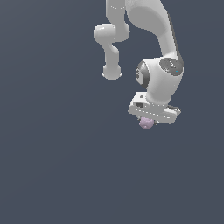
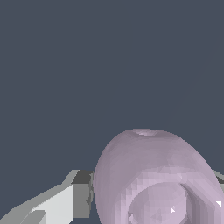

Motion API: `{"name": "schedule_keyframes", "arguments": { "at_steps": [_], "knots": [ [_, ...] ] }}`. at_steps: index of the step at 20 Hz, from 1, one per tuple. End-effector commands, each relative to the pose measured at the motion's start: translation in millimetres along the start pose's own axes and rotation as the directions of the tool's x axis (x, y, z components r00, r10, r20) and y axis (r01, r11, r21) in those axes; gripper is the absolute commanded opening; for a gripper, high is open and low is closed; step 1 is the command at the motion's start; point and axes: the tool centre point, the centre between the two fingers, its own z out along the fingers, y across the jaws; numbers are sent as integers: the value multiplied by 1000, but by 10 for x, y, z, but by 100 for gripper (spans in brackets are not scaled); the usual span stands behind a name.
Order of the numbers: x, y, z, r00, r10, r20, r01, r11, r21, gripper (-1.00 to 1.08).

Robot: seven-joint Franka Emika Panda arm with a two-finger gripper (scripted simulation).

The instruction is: Pick up the object and move it to a goal position.

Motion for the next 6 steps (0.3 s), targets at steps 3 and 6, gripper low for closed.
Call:
{"name": "schedule_keyframes", "arguments": {
  "at_steps": [3,6],
  "knots": [
    [19,-101,-73,1000,1,1,-1,1000,-1,-100],
    [23,-118,-85,1000,1,1,-1,1000,-1,-100]
  ]
}}
